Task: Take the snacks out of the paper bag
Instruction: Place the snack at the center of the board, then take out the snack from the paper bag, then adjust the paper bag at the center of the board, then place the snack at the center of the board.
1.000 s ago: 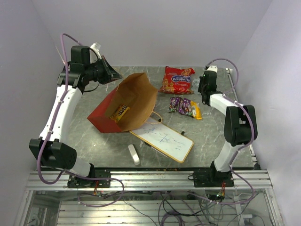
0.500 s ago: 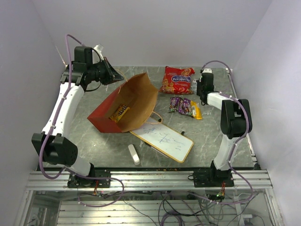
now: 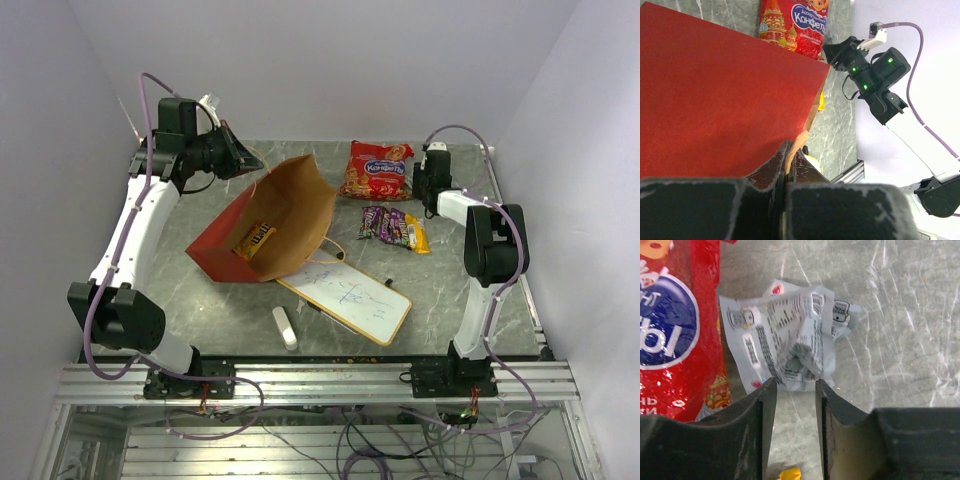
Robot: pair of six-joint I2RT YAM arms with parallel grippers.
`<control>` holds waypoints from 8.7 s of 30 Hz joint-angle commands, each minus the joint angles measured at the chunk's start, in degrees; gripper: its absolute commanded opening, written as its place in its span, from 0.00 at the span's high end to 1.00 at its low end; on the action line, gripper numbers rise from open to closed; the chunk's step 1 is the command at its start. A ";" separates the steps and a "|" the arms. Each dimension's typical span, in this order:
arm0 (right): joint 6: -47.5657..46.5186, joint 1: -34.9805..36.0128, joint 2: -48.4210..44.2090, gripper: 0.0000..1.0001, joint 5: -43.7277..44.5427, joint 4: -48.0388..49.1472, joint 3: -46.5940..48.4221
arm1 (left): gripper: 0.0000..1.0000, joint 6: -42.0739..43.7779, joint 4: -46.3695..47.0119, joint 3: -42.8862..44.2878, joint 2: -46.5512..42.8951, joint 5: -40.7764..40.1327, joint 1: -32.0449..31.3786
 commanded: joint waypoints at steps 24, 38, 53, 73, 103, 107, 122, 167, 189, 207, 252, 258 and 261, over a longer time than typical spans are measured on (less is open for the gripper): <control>1.38 18.18 -24.46 0.56 -11.88 -9.12 -3.28 | 0.93 4.29 -2.15 11.17 3.50 -3.84 0.60; 5.25 34.66 -20.50 0.61 -12.14 -5.77 0.08 | 0.93 18.40 -4.88 21.54 8.78 -11.86 -0.45; -0.63 36.91 -23.45 0.60 -13.44 -4.86 -6.34 | 0.93 18.74 6.50 0.83 -0.84 -5.99 -10.03; -67.70 38.77 -13.93 0.57 -47.69 9.99 -11.91 | 0.93 6.26 11.49 -6.74 -5.45 0.43 -10.03; -82.27 39.05 18.66 0.44 -37.17 6.18 16.25 | 0.93 3.49 8.73 -5.84 -2.51 6.70 -10.03; -82.72 39.06 21.77 0.44 -36.85 7.50 19.18 | 0.93 5.48 6.19 -4.04 -1.43 7.52 -10.03; -82.78 37.65 26.42 0.66 -37.80 9.13 24.96 | 0.93 8.44 2.33 -2.54 -1.67 6.56 -11.30; -66.60 39.05 -27.91 1.00 -35.17 11.33 -16.46 | 0.93 -3.06 -1.06 9.11 4.25 3.34 -1.40; -4.29 34.00 -50.33 1.00 11.44 -3.36 -16.13 | 0.93 -15.63 -6.66 14.33 12.70 5.04 24.97; 11.90 13.04 -39.86 1.00 6.58 -22.31 -11.49 | 0.21 -11.77 -15.82 20.80 13.49 0.82 33.72; 13.91 4.54 -13.56 0.60 -9.47 -41.87 3.99 | 0.03 13.77 -17.38 31.15 0.01 -7.62 5.10; 14.01 5.19 -19.18 0.26 -8.97 -46.74 5.89 | 0.00 19.25 -17.39 25.56 -7.66 -11.33 -3.58; 15.36 6.57 -22.09 0.08 -9.88 -53.45 7.29 | 0.00 20.32 -16.99 18.55 -13.68 -10.50 -6.04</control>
